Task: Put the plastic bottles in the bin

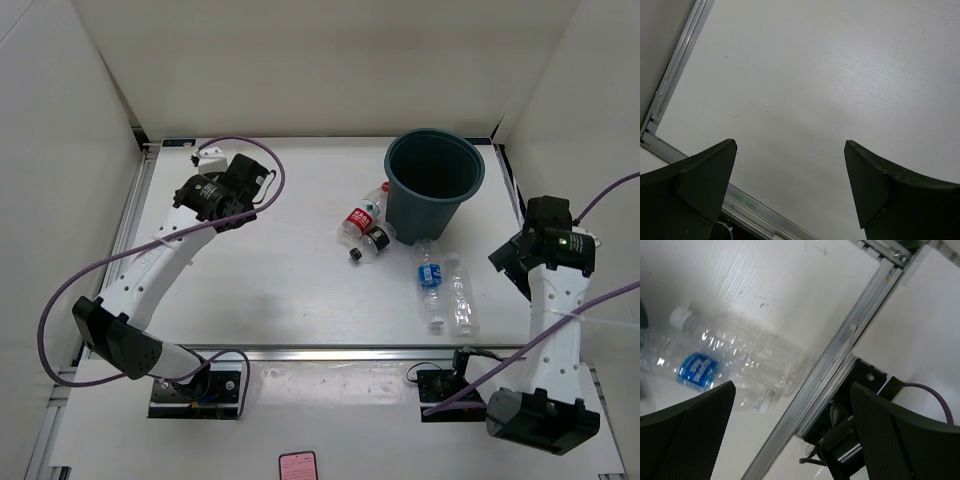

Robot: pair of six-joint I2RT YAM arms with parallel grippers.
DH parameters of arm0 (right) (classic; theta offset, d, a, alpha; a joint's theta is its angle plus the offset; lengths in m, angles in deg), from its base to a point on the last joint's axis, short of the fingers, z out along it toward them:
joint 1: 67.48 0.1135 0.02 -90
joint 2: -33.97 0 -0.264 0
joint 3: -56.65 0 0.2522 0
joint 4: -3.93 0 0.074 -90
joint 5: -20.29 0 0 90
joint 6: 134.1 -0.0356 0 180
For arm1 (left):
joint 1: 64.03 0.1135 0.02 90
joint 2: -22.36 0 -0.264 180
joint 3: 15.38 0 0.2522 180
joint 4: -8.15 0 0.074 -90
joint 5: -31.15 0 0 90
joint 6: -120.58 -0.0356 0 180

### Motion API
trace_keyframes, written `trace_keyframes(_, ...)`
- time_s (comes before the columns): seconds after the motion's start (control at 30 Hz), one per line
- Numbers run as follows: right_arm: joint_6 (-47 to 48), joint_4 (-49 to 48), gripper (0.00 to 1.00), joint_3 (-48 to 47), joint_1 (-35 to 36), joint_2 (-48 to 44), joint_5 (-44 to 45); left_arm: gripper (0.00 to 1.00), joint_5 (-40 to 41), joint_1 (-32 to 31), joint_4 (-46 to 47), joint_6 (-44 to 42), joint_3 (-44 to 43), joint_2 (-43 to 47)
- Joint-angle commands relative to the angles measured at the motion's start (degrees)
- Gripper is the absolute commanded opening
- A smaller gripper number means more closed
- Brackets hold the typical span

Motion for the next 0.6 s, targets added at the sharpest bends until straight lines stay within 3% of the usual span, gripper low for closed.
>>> trace_keyframes(0.0, 6.69, -1.23, 0.99, 2.13, 0.12, -2.74, -9.48, 1.00, -1.52, 0.00, 0.85, -4.07, -0.39, 2.58)
trace_keyframes(0.13, 10.73, -4.21, 0.99, 3.46, 1.34, -2.22, -15.90, 1.00, -11.54, 0.00, 9.56, -12.32, 2.87, 4.77)
trace_keyframes(0.3, 13.19, -6.51, 0.99, 6.18, 1.35, 4.18, -19.24, 1.00, -21.29, 0.00, 12.64, -12.95, 4.28, 4.17)
trace_keyframes(0.47, 13.20, -7.90, 0.99, 4.95, 1.35, 14.81, -18.29, 1.00, -25.35, 0.00, 13.96, -12.34, 5.52, 3.03)
trace_keyframes(0.57, 13.20, -9.84, 0.99, 6.00, 1.35, 16.58, -18.28, 1.00, -26.06, 0.00, 13.96, -13.04, 5.52, 1.71)
